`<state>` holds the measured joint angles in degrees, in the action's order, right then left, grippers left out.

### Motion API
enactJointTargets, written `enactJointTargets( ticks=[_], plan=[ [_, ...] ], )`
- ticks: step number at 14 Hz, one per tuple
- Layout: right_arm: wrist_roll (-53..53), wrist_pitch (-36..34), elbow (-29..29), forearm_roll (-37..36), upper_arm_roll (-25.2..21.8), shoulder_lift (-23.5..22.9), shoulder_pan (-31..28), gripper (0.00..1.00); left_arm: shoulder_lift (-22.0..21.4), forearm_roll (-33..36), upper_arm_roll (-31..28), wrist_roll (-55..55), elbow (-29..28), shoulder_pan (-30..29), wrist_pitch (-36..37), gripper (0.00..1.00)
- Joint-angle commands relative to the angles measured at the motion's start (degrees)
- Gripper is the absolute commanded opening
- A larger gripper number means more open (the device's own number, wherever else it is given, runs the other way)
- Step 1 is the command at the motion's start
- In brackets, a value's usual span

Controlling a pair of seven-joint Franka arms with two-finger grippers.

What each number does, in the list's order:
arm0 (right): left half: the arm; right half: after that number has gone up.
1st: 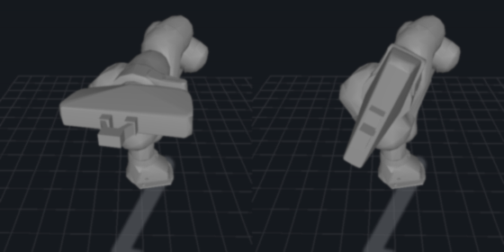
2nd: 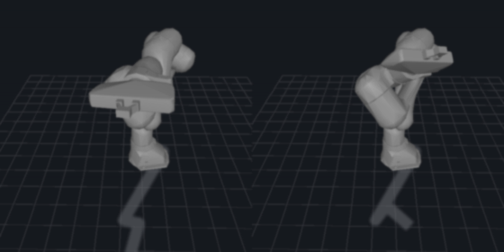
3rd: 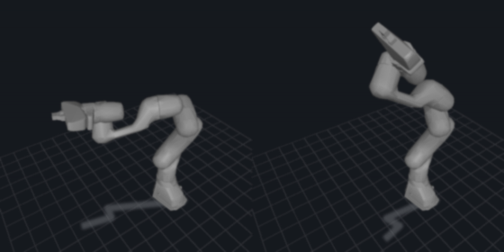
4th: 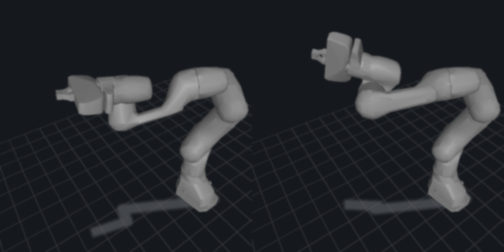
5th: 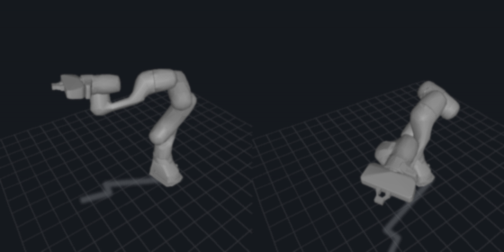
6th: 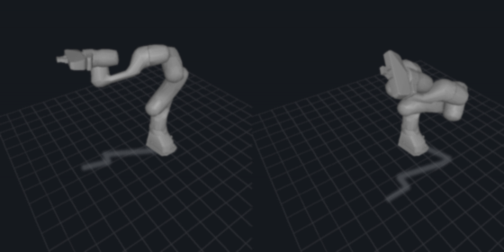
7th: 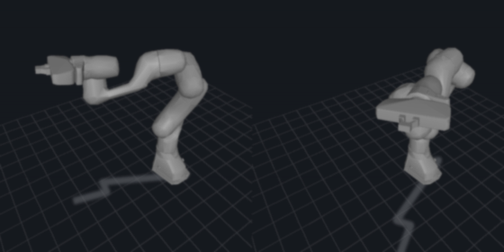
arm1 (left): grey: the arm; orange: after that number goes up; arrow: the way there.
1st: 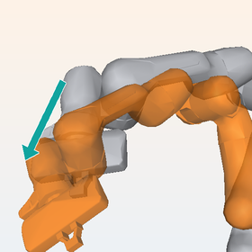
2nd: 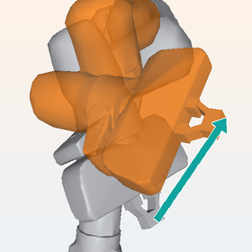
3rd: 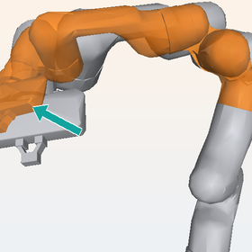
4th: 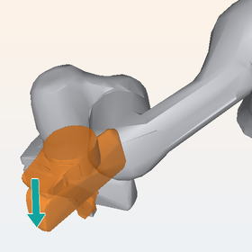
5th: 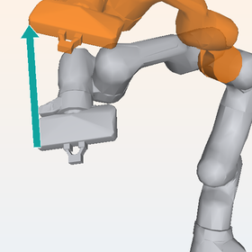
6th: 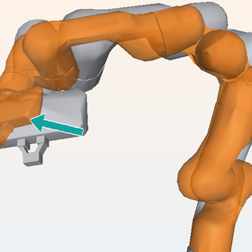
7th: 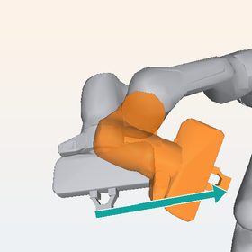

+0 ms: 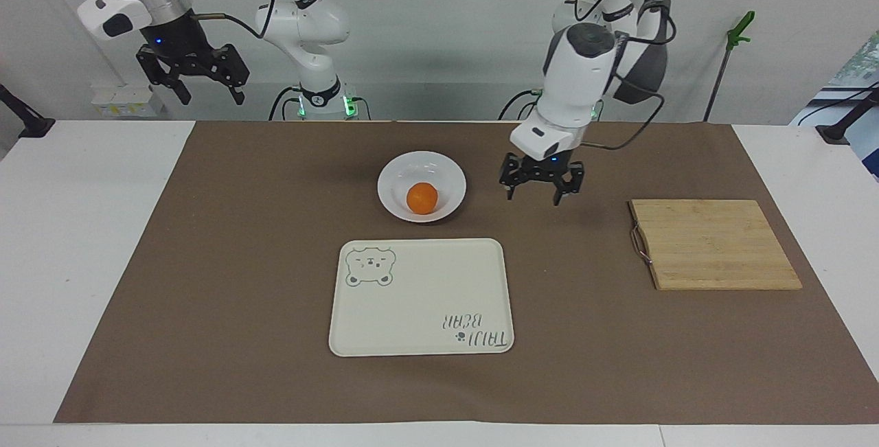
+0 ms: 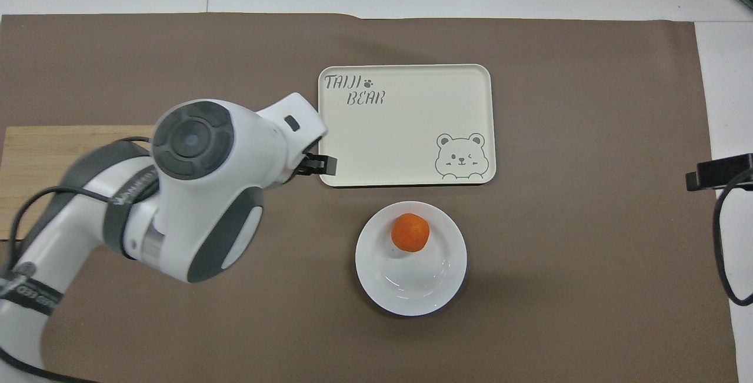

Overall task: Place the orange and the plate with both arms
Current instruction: 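Release the orange and withdraw the left gripper to the board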

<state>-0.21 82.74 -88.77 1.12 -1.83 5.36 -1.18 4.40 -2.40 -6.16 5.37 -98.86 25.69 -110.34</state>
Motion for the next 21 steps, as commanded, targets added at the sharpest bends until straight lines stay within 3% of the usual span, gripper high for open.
enactJointTargets(
  ticks=[1,7,11,14,21],
  plan=[
    [0.6,-0.7,-0.7,1.2,0.3,0.9,-0.7,1.00,0.6,1.7,0.8,-6.0,7.6,-3.6,9.1,1.00],
    [0.6,-0.7,-0.7,1.2,0.3,0.9,-0.7,1.00,0.7,3.1,0.4,-9.7,17.8,-11.8,18.1,1.00],
    [0.6,-0.7,-0.7,1.2,0.3,0.9,-0.7,1.00,-0.2,2.4,0.6,-16.6,17.9,-17.1,24.4,1.00],
    [0.6,-0.7,-0.7,1.2,0.3,0.9,-0.7,1.00,-3.3,1.7,0.4,-20.1,17.2,-19.0,26.7,1.00],
    [0.6,-0.7,-0.7,1.2,0.3,0.9,-0.7,1.00,-5.1,1.9,0.6,-20.7,16.5,-19.2,32.1,1.00]
  ],
)
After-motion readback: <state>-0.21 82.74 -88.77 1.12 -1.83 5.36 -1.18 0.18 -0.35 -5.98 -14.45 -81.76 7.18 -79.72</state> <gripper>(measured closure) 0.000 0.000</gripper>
